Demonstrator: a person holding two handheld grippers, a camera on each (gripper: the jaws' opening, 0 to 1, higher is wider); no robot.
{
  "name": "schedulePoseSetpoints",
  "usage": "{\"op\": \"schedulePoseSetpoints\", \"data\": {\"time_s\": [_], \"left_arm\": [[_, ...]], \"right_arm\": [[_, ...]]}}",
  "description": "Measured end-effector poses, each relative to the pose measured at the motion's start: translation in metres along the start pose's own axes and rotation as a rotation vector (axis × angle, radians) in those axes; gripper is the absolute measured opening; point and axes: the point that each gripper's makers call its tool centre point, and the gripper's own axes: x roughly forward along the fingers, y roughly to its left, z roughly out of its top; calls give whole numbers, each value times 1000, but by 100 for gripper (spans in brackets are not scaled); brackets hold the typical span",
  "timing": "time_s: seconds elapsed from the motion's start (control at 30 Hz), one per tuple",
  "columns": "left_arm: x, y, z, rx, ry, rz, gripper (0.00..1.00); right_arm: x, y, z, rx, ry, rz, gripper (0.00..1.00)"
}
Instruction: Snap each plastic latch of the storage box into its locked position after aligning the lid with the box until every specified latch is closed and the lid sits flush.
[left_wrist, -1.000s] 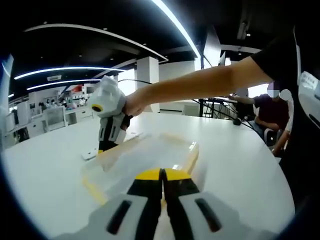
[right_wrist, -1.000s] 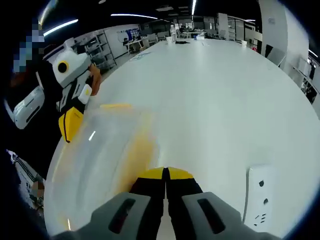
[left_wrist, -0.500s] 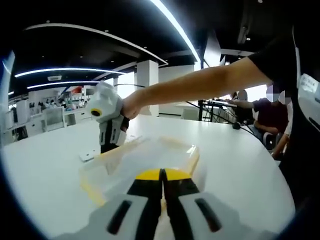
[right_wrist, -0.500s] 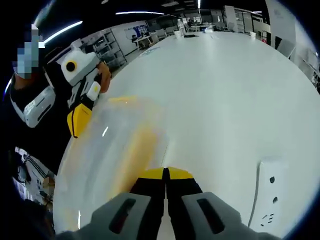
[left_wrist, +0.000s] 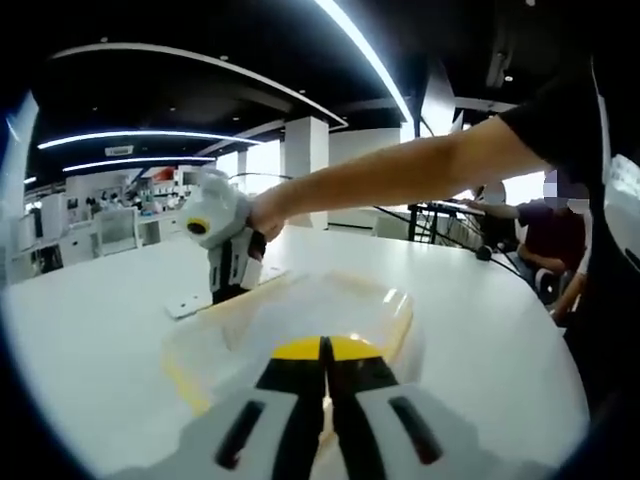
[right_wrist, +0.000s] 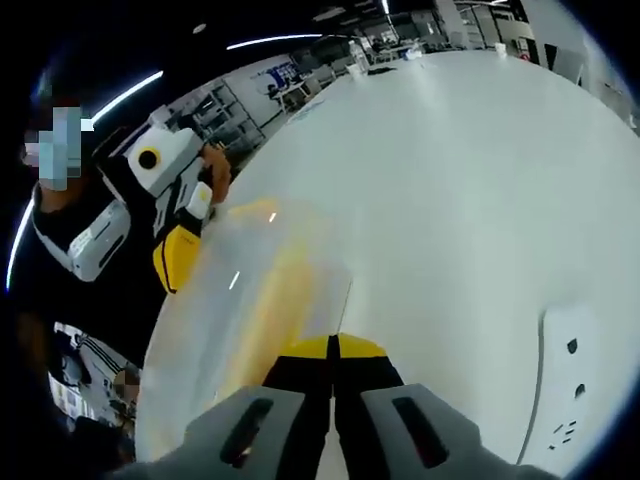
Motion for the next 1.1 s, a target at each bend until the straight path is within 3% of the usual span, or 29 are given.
{"op": "schedulePoseSetpoints", "data": {"time_s": [0.2,0.53,1.0,1.1], "left_arm": [[-1,-1,1,0,-1,3,0],[-2,1,1,6,10,17,0],[-3,1,0,20,12,30,0],[0,-1,0,20,15,29,0]], "right_arm": [[-5,-8,-2,47,19,25,0],[0,0,-2,89,98,45,0],[0,1,-2,80,159,-14,0],[11,0,4,98,146,-61,0]]}}
